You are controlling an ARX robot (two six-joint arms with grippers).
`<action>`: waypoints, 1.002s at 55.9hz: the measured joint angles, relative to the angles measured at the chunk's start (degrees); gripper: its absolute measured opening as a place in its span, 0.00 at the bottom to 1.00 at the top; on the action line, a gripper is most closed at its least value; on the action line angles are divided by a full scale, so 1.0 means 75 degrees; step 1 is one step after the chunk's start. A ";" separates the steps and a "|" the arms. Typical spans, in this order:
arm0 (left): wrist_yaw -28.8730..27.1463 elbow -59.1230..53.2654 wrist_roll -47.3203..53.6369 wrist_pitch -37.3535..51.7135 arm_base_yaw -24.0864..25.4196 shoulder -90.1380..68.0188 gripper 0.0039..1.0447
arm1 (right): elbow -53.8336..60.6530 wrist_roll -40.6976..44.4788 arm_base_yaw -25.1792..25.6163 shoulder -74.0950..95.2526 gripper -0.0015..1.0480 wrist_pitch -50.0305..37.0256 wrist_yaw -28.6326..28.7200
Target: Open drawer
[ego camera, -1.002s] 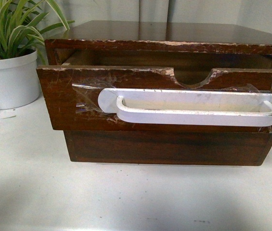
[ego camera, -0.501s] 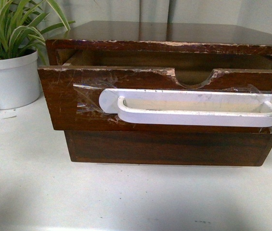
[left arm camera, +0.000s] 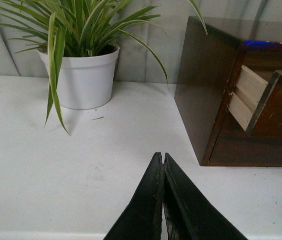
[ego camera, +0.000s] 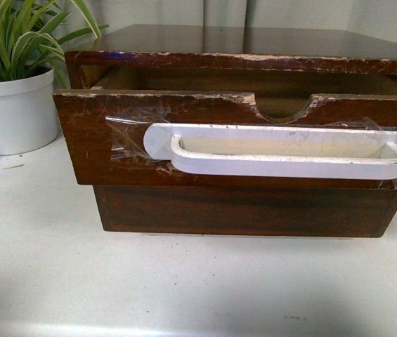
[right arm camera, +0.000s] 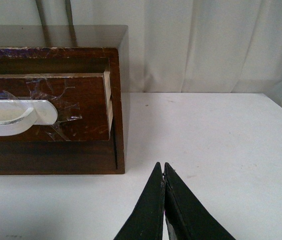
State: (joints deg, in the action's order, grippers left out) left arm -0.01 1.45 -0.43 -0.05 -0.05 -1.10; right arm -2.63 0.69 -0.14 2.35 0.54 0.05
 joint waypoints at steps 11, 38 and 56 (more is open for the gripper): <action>0.0000 -0.0122 0.0003 -0.0006 0.0000 0.0117 0.04 | 0.0294 -0.0003 0.0000 -0.0271 0.01 -0.0044 0.0000; 0.0000 -0.0122 0.0000 -0.0006 0.0000 0.0117 0.28 | 0.0294 -0.0003 0.0000 -0.0283 0.23 -0.0044 0.0000; -0.0003 -0.0122 0.0012 -0.0006 0.0000 0.0119 0.96 | 0.0294 -0.0009 0.0000 -0.0283 0.92 -0.0044 0.0000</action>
State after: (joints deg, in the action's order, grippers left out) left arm -0.03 0.54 -0.34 -0.10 -0.05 -0.21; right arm -0.43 0.62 -0.14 0.23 0.21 0.05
